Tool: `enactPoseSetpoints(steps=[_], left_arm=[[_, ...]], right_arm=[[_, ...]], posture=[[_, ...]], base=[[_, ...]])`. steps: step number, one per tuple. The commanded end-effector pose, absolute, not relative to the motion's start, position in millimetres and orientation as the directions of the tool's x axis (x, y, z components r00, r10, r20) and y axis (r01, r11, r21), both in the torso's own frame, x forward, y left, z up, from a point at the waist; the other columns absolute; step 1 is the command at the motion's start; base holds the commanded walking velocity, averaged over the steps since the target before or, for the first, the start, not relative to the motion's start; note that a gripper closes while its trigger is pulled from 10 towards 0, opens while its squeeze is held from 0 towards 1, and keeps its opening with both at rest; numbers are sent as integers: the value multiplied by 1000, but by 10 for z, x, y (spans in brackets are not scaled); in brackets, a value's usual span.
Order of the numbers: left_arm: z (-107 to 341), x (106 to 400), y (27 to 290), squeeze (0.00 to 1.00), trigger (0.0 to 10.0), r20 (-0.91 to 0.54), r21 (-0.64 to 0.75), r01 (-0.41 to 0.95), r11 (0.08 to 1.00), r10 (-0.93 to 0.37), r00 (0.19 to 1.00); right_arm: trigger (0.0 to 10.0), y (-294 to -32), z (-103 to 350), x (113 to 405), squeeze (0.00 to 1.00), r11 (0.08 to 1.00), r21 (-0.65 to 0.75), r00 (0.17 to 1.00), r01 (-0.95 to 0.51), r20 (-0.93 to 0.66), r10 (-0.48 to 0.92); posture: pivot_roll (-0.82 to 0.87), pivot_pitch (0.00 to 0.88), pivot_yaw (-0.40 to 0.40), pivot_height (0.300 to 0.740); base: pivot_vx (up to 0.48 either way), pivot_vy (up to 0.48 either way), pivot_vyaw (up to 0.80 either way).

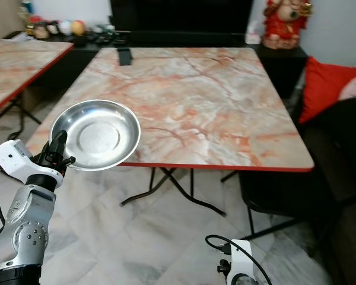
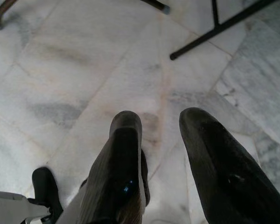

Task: Setting the table

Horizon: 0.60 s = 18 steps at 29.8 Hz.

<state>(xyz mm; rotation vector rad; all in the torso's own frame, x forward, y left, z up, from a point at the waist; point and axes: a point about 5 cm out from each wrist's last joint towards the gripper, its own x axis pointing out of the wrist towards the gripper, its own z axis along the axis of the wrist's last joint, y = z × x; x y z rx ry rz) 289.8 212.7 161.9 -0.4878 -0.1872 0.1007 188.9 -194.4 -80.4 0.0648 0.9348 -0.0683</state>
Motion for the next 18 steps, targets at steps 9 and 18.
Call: enactPoseSetpoints(steps=[9,18], left_arm=[[1675,2913,2095,0,10000,170,-478,-24,878,119,978],[1670,2912,2085,0,10000,165,-474,-20,880,112,980]], right_arm=[[10000,-1948,-798,1899,0,996,21,597,88,-801,-36],[10000,-1948,-800,1896,0,996,19,593,92,-804,-39]], posture=[[-50,0,7,707],[-52,0,9,707]], base=[[0,0,-53],[176,0,-307]])
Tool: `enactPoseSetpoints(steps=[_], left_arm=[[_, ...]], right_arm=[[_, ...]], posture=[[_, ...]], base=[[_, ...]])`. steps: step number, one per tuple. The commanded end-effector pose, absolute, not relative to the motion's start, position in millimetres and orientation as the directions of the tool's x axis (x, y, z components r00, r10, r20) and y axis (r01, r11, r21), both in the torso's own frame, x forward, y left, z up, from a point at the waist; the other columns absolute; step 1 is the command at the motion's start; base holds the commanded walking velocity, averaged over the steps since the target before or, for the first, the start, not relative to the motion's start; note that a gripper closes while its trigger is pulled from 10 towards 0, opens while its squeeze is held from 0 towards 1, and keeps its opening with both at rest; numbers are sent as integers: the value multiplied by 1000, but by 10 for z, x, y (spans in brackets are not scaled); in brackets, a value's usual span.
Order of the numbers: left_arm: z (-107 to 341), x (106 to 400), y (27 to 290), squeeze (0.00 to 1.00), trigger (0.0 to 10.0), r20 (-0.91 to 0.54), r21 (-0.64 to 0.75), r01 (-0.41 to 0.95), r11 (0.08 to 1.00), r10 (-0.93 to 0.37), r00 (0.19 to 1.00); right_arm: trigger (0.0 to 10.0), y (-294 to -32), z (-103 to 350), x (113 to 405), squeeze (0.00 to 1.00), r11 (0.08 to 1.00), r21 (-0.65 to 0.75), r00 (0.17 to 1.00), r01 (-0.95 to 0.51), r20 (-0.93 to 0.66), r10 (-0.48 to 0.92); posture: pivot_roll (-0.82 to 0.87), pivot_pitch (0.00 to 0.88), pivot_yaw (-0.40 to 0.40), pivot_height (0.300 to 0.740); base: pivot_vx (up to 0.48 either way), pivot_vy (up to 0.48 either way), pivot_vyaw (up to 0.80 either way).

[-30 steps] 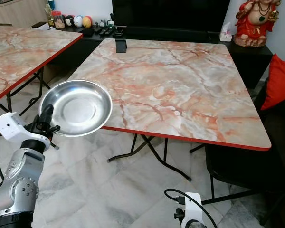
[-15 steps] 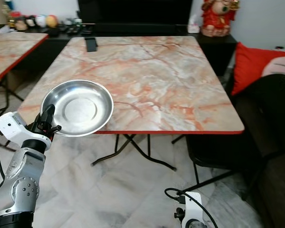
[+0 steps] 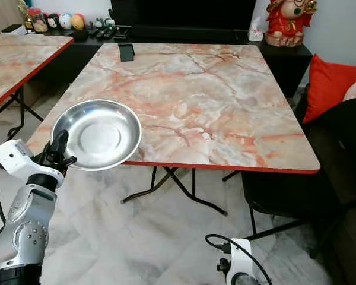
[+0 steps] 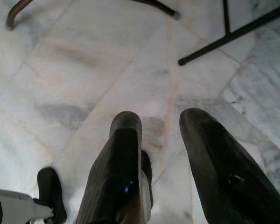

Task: Setting the table

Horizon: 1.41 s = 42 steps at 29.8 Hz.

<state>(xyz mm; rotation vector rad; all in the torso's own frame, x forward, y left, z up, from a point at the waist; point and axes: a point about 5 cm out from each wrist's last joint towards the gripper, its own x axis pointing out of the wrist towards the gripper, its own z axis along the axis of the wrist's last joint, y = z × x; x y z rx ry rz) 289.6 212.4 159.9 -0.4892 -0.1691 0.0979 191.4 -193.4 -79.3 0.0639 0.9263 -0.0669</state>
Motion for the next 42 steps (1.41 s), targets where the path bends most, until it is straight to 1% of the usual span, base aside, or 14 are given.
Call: enactPoseSetpoints(steps=[1,7,28,42], left_arm=[[1668,2912,2079,0,10000,165,-474,-18,880,110,980],[1668,2909,2059,0,10000,164,-472,-10,882,99,982],[1684,2931,2036,0,10000,169,-467,10,884,78,983],[1648,2932,1982,0,10000,152,-469,28,883,50,987]], right_arm=[[10000,-1950,-800,1896,0,996,17,594,90,-804,-40],[10000,-1956,-800,1893,0,996,0,596,87,-802,-52],[10000,-1950,-803,1889,0,996,5,596,93,-801,-52],[10000,-1962,-800,1890,0,996,1,596,91,-801,-54]], posture=[[-49,0,7,707],[-50,0,14,707],[-50,0,15,707],[-58,0,13,707]], base=[[285,0,0],[290,0,0],[300,0,0],[0,0,0]])
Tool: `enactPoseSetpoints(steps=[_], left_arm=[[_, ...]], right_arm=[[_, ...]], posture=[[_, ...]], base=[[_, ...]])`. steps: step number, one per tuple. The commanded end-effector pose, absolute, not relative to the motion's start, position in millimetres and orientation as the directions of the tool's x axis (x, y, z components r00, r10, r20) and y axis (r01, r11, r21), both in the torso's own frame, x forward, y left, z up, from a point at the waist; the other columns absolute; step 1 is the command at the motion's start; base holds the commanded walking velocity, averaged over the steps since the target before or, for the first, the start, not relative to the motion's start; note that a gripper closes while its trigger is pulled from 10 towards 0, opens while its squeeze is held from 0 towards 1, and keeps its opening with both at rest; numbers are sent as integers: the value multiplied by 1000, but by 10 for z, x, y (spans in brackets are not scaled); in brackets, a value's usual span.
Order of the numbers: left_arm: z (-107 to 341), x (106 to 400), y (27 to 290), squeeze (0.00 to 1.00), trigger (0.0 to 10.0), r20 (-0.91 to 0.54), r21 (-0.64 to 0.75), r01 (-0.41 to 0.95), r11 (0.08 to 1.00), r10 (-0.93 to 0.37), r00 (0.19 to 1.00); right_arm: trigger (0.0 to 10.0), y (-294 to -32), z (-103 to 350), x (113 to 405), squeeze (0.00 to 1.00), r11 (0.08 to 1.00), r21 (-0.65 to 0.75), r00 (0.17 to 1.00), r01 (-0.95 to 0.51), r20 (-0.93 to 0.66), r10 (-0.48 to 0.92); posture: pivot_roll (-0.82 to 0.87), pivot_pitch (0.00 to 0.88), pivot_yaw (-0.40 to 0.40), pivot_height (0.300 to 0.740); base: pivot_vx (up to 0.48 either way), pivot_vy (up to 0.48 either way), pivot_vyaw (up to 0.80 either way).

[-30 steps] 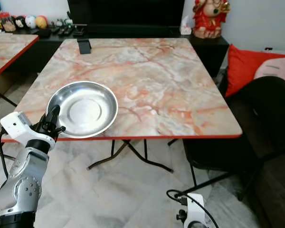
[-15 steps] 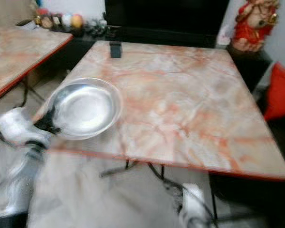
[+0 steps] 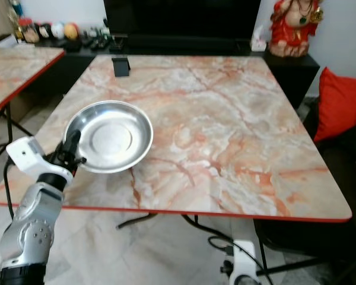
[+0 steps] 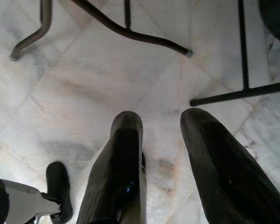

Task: Setting the table

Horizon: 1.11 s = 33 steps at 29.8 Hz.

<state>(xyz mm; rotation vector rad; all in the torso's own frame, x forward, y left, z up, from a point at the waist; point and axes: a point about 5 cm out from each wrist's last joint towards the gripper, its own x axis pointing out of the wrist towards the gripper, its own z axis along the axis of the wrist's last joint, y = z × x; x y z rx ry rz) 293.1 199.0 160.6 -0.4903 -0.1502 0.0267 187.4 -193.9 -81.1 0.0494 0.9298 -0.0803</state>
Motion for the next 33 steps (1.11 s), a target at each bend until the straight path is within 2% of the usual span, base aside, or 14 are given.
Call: enactPoseSetpoints(steps=[1,6,30,33], left_arm=[[1649,2933,1980,0,10000,153,-469,29,883,48,987],[1659,2933,1973,0,10000,158,-467,36,884,43,987],[1665,2919,1954,0,10000,161,-469,50,882,30,986],[1653,2916,1949,0,10000,153,-472,55,880,20,988]], right_arm=[[10000,-1962,-800,1891,0,996,0,595,90,-802,-54],[10000,-1961,-799,1894,0,996,0,596,88,-801,-53],[10000,-1965,-801,1888,0,996,2,594,93,-803,-53],[10000,-1962,-804,1885,0,995,8,591,96,-805,-51]], posture=[[-58,0,13,707],[-52,0,11,707],[-52,0,8,707],[-51,0,8,707]], base=[[0,0,0],[0,0,0],[0,-317,0],[0,0,-440]])
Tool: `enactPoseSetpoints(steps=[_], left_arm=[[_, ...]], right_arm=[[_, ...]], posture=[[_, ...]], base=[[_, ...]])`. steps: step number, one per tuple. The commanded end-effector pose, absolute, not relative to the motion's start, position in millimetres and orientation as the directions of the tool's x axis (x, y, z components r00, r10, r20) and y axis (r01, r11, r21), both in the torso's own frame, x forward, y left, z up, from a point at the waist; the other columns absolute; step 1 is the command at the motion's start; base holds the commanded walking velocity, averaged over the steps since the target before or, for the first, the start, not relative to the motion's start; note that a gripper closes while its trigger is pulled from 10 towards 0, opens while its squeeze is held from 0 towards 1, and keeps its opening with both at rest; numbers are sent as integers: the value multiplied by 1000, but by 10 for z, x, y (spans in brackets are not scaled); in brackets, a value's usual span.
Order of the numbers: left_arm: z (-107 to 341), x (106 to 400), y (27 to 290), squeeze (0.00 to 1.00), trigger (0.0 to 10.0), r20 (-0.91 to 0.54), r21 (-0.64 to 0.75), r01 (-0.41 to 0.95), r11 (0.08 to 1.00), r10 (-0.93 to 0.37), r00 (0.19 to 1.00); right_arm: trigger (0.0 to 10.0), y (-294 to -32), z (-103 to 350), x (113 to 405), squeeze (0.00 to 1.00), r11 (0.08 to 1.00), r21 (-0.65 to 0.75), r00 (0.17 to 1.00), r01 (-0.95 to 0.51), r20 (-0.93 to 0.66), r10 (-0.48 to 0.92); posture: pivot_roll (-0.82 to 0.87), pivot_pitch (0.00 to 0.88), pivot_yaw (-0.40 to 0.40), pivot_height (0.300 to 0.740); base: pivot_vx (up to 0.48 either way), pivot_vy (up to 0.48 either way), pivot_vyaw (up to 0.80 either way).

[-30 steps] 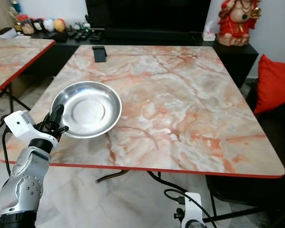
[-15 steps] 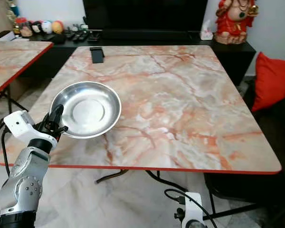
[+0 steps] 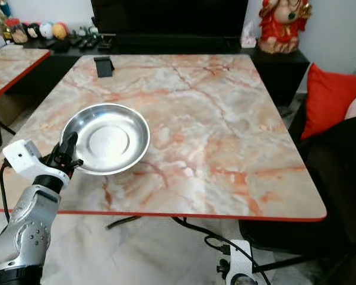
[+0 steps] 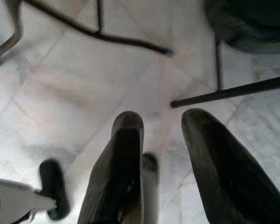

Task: Setting the table

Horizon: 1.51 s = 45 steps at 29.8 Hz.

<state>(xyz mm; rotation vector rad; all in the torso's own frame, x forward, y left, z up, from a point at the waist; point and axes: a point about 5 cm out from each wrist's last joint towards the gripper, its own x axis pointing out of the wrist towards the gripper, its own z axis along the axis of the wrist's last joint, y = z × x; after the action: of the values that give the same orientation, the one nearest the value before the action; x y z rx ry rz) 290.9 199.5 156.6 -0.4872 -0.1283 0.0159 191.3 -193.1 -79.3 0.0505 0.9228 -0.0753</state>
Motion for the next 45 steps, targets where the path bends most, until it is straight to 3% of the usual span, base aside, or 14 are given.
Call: enactPoseSetpoints(steps=[1,12,21,28,45], left_arm=[[1652,2915,1944,0,10000,152,-471,61,880,12,988],[1627,2918,1928,0,10000,133,-464,65,883,-3,991],[1479,2899,2043,0,10000,33,-434,-63,899,86,996],[1282,2918,1896,0,10000,-110,-398,2,917,-50,993],[1201,2896,1894,0,10000,-181,-347,-3,938,-64,981]], right_arm=[[10000,-1960,-805,1884,0,995,10,591,97,-805,-49],[10000,-1951,-801,1896,0,996,7,590,88,-806,-46],[10000,-1945,-800,1901,0,996,10,590,89,-806,-44],[10000,-1941,-799,1903,0,997,13,590,81,-807,-38],[10000,-1937,-800,1903,0,997,17,588,70,-809,-27]], posture=[[-51,0,8,707],[-56,0,17,707],[-53,0,18,707],[-63,0,21,707],[-56,0,20,707]], base=[[0,0,-688],[0,0,-295],[0,0,0],[0,0,0],[0,0,0]])
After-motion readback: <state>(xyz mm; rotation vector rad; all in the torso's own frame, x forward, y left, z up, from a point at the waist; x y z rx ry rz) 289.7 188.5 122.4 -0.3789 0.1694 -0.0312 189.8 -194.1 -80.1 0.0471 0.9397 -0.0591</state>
